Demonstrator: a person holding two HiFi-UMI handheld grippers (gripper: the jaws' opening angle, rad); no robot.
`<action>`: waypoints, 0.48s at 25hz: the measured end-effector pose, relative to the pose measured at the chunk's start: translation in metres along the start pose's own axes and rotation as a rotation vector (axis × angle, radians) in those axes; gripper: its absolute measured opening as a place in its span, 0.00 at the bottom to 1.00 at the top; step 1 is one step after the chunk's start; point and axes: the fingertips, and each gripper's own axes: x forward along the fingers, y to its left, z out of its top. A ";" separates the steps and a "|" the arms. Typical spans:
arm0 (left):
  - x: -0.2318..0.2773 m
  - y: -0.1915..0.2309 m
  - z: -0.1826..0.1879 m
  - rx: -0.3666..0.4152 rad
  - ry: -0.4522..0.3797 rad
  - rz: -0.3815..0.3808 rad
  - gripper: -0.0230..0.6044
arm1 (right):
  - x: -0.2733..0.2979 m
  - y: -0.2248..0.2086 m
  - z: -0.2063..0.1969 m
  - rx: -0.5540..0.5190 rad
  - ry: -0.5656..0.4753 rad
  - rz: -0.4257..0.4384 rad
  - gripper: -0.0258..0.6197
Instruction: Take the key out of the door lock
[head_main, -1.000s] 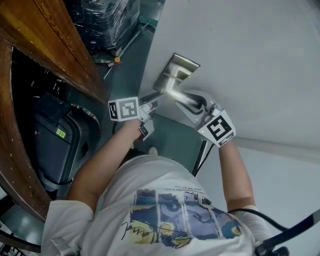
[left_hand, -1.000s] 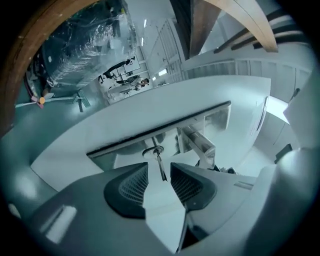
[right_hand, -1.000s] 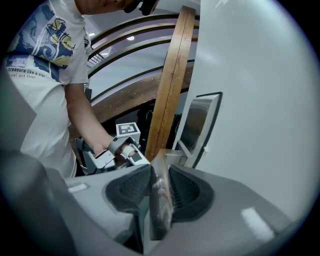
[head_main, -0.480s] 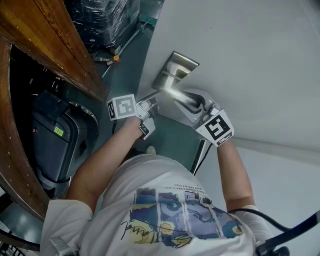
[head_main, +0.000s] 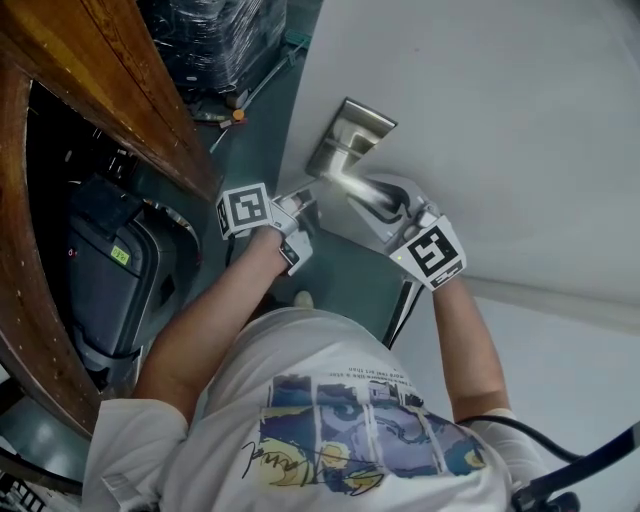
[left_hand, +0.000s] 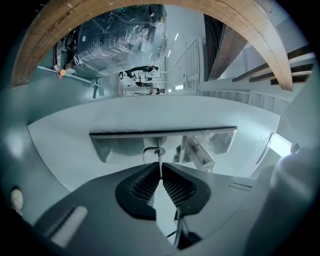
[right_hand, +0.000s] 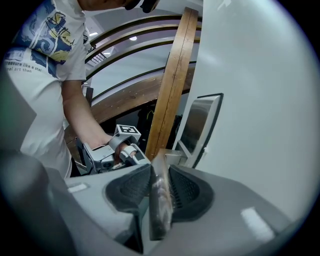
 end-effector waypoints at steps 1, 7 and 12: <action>0.000 0.000 0.000 -0.009 -0.007 0.000 0.08 | 0.000 0.001 0.000 -0.002 0.000 0.000 0.23; -0.013 -0.002 -0.013 -0.015 -0.003 0.022 0.08 | -0.001 0.000 0.000 -0.002 0.003 0.004 0.23; -0.031 -0.001 -0.018 -0.001 -0.013 0.034 0.08 | -0.002 -0.004 -0.003 -0.005 -0.014 0.020 0.23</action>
